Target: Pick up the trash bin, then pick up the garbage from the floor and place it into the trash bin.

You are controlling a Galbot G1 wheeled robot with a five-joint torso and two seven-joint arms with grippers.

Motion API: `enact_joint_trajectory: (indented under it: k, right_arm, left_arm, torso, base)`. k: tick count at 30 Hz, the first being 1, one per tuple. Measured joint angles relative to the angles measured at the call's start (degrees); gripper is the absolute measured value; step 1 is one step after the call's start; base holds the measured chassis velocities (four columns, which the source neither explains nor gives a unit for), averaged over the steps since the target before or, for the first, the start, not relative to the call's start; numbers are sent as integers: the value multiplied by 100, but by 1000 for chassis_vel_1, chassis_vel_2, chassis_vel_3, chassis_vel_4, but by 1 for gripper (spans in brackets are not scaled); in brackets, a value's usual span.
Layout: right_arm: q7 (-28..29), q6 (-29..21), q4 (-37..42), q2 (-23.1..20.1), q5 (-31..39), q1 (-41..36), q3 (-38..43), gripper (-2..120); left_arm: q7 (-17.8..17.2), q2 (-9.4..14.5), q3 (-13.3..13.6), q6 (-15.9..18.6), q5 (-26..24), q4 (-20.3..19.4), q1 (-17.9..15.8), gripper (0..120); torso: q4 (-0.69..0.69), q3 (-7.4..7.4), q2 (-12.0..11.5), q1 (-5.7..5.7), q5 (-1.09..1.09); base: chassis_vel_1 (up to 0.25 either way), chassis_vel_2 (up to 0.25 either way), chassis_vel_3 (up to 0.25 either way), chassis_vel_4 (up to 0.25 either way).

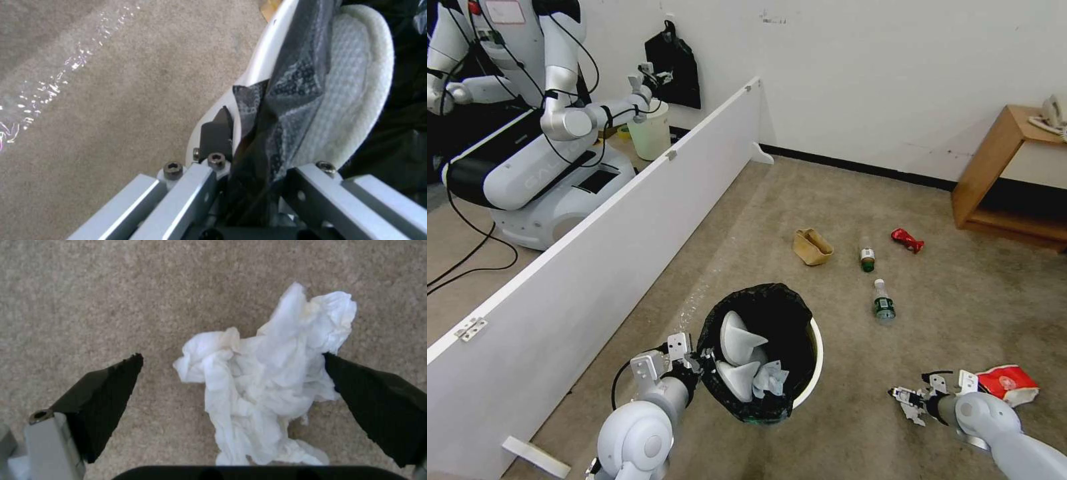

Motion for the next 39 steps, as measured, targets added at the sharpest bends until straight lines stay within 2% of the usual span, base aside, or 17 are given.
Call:
enact_joint_trajectory:
  k: [7,11,12,13,15,16,18,19,21,25,28,29,31,32,34,39]
  right_arm:
    - [11,6,7,23,-116,-35,14,98]
    - [-2,5,37,4,-156,-112,71,86]
    - [-5,5,62,-14,-174,-164,107,80]
    - [-5,5,62,-14,-174,-164,107,80]
    - [-4,19,92,-36,-207,-234,154,68]
    - [-4,19,92,-36,-207,-234,154,68]
    - [3,39,106,-51,-233,-274,174,59]
    - [3,39,106,-51,-233,-274,174,59]
    - [39,64,117,-56,-256,-302,191,47]
    - [55,75,119,-58,-262,-316,197,40]
    - [112,121,131,-56,-274,-359,206,22]
    - [112,121,131,-56,-274,-359,206,22]
    - [141,137,167,-58,-270,-377,206,10]
    - [141,137,167,-58,-270,-377,206,10]
    - [154,146,206,-65,-243,-385,196,1]
    - [221,174,245,-77,-170,-387,193,0]
  left_arm:
    - [4,-16,-6,-12,22,0,6,2]
    - [7,-39,-6,-16,33,-1,7,2]
    - [8,-47,-6,-16,41,-1,12,2]
    - [8,-47,-6,-16,41,-1,12,2]
    - [10,-63,-6,-16,54,-4,14,2]
    - [10,-63,-6,-16,54,-4,14,2]
    - [11,-76,-5,-16,61,-7,15,2]
    - [11,-76,-5,-16,61,-7,15,2]
    - [14,-83,-5,-16,70,-20,20,2]
    - [16,-87,-5,-16,77,-24,26,2]
    - [20,-102,-5,-17,96,-27,33,2]
    - [20,-102,-5,-17,96,-27,33,2]
    - [22,-110,-2,-16,101,-26,29,2]
    - [22,-110,-2,-16,101,-26,29,2]
    - [24,-118,6,-16,103,-16,20,2]
    - [24,-118,17,-16,105,2,5,2]
  torso:
    - [0,0,0,0,-2]
    - [-1,-1,1,0,-5]
    - [-1,-1,1,-1,-6]
    - [-1,-1,1,-1,-6]
    - [-2,-1,1,0,-5]
    - [-2,-1,1,0,-5]
    - [-2,0,1,-1,-3]
    - [-2,0,1,-1,-3]
    - [-3,0,1,0,-1]
    - [-2,1,1,0,0]
    - [-1,2,1,0,4]
    - [-1,2,1,0,4]
    - [0,2,0,0,7]
    - [0,2,0,0,7]
    - [3,2,0,0,12]
    - [3,2,0,0,11]
  base:
    - [0,0,0,0]
    - [0,0,0,0]
    - [0,0,0,0]
    - [0,0,0,0]
    - [0,0,0,0]
    - [0,0,0,0]
    - [0,0,0,0]
    - [0,0,0,0]
    - [0,0,0,0]
    - [0,0,0,0]
    - [0,0,0,0]
    - [0,0,0,0]
    - [0,0,0,0]
    - [0,0,0,0]
    - [0,0,0,0]
    - [0,0,0,0]
